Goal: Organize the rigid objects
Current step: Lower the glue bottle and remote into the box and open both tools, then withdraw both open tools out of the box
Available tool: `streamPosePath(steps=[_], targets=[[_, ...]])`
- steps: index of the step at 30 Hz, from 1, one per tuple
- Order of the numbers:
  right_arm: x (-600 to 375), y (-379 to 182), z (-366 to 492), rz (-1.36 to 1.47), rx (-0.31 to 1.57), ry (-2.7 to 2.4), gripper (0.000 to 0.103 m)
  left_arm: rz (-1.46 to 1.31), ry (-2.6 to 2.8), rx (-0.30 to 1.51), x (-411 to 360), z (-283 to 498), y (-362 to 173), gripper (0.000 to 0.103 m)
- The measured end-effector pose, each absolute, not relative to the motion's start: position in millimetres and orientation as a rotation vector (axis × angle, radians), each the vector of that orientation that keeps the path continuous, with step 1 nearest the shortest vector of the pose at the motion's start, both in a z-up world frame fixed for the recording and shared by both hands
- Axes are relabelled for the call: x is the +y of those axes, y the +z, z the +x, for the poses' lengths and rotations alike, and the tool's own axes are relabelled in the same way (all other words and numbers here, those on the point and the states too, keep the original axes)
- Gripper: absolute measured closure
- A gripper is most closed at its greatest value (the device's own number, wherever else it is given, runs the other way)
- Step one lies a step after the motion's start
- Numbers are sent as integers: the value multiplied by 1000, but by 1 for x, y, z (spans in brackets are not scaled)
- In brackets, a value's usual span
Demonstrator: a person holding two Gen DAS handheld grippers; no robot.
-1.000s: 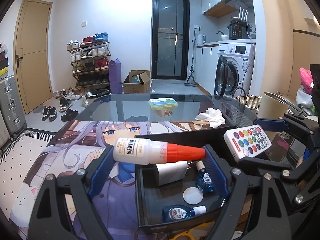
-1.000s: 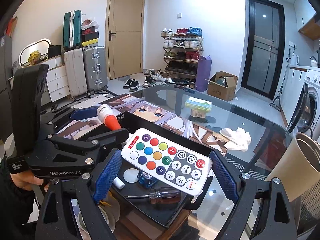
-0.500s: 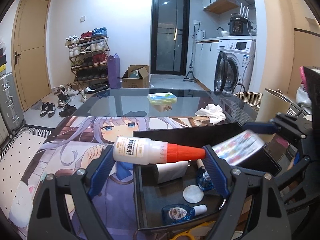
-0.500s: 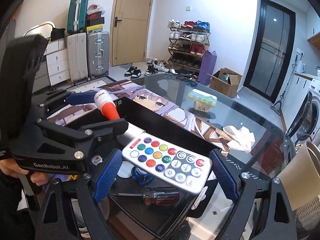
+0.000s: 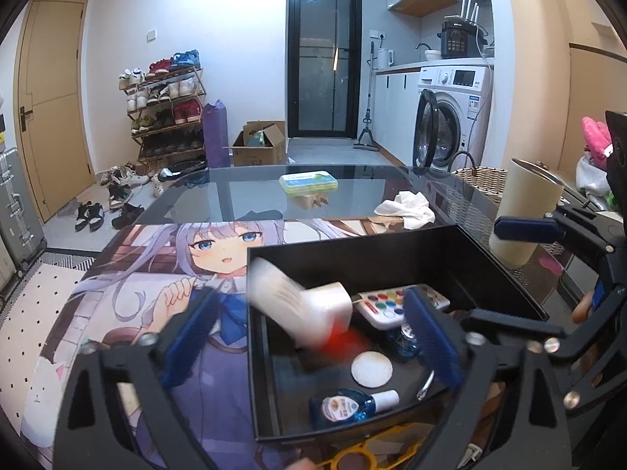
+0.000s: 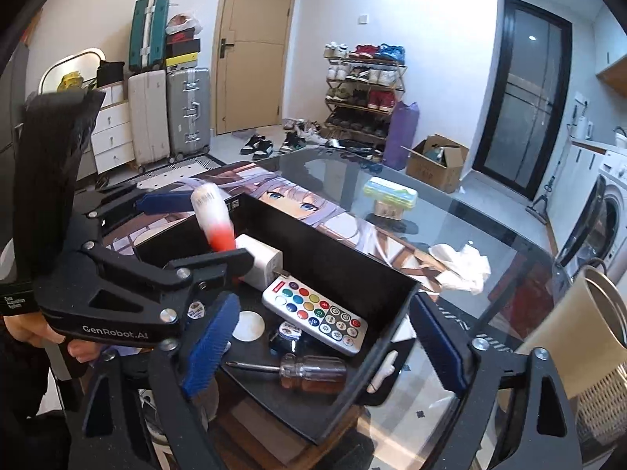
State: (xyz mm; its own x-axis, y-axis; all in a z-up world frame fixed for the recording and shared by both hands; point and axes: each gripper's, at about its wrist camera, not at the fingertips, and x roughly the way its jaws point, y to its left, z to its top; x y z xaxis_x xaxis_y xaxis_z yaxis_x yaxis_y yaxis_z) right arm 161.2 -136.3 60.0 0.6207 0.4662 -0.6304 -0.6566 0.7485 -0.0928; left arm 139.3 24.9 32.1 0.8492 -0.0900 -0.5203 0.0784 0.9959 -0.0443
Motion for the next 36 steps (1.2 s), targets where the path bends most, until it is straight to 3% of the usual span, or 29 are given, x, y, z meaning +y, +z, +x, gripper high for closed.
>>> streamPosePath(steps=[4,20,36], targets=[[-146,64,152,-311,622,649,0,-55,-123,561,26,133,32,0],[-177,69,117,-175,695,624,0,-59,-77,569,42,78,33,0],[-163,52,84,-215,761,664,0,-59,-55,619,45,51,13,0]])
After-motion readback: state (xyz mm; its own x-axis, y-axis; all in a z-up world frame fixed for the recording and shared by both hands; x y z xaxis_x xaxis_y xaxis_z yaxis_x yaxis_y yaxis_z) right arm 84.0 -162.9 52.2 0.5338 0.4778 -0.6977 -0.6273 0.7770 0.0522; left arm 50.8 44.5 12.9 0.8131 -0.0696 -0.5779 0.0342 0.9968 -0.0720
